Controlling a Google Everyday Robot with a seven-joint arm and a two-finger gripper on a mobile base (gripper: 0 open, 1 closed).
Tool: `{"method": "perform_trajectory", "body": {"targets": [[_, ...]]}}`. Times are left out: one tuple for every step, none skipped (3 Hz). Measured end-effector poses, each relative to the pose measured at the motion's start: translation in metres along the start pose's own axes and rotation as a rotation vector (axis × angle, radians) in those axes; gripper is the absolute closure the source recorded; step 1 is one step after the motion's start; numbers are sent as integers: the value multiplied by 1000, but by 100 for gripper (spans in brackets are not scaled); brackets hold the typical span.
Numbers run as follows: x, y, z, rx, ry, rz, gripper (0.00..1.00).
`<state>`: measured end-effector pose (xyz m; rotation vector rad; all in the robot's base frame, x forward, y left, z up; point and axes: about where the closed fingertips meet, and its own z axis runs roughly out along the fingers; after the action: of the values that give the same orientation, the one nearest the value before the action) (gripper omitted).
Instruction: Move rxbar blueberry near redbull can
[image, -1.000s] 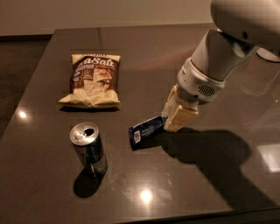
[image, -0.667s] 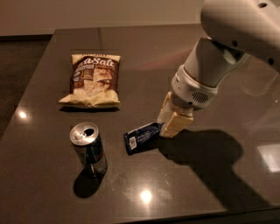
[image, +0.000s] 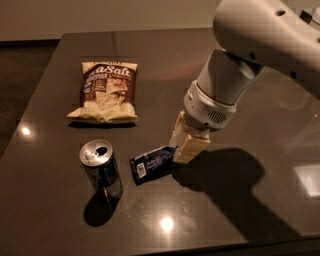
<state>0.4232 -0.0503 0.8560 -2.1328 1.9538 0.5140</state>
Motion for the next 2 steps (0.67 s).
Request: {"method": "perform_trajectory", "body": {"targets": [[-10,5,1,-11,-8,-25,35],[-11,5,1,-6,-8,-26,12]]}}
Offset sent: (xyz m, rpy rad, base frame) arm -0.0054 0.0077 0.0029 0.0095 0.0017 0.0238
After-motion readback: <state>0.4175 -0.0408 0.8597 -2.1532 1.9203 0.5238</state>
